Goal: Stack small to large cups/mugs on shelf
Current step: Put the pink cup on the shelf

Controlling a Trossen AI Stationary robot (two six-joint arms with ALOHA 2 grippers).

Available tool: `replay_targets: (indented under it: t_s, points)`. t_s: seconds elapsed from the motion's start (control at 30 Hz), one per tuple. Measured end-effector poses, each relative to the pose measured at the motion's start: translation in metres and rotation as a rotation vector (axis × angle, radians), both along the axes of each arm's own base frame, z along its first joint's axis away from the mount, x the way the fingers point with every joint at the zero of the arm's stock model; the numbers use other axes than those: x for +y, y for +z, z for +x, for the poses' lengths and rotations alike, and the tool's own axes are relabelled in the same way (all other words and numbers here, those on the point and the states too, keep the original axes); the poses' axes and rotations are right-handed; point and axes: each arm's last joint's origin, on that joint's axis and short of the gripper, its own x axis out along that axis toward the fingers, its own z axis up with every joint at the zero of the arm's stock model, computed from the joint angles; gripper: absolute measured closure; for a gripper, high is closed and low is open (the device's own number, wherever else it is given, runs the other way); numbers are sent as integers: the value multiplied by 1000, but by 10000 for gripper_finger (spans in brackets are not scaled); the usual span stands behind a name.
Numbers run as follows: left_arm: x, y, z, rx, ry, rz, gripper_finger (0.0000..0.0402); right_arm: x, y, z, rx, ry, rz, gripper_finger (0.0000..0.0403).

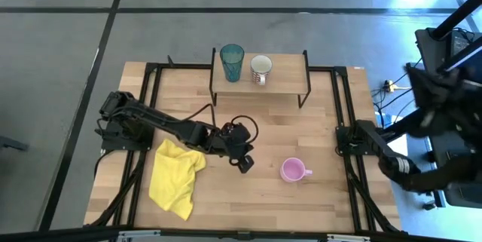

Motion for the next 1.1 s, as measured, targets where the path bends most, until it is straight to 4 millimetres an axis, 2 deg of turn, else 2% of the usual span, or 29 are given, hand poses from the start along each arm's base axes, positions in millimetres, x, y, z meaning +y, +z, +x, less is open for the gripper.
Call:
replay_targets:
  t_s: [0.17, 0.33, 0.4, 0.6, 0.7, 0.77, 0.87, 1.0, 1.1]
  points:
    - [-9, 0, -2, 5, -46, -22, 386, -42, 9, -10, 43, 265, 97, 397]
    - [-16, 0, -4, -2, -62, -24, 386, -78, 9, -20, 138, 731, 217, 397]
    - [-17, 1, -3, -18, -58, -36, 386, -93, 4, -21, 162, 863, 257, 397]
    - [-17, 8, 2, -119, 15, -113, 386, -113, -13, -16, 238, 1257, 318, 397]
    - [-17, 12, 5, -203, 127, -123, 386, -122, -23, -7, 272, 1399, 350, 397]
    - [-16, 15, 5, -254, 203, -115, 386, -123, -28, -6, 261, 1299, 346, 397]
    - [-14, 16, 5, -286, 277, -106, 386, -120, -37, -16, 266, 934, 287, 397]
    - [-14, 16, 5, -291, 292, -97, 386, -110, -46, -48, 251, 287, 244, 397]
    - [-13, 14, 4, -275, 292, -89, 386, -94, -46, -73, 133, 5, 202, 397]
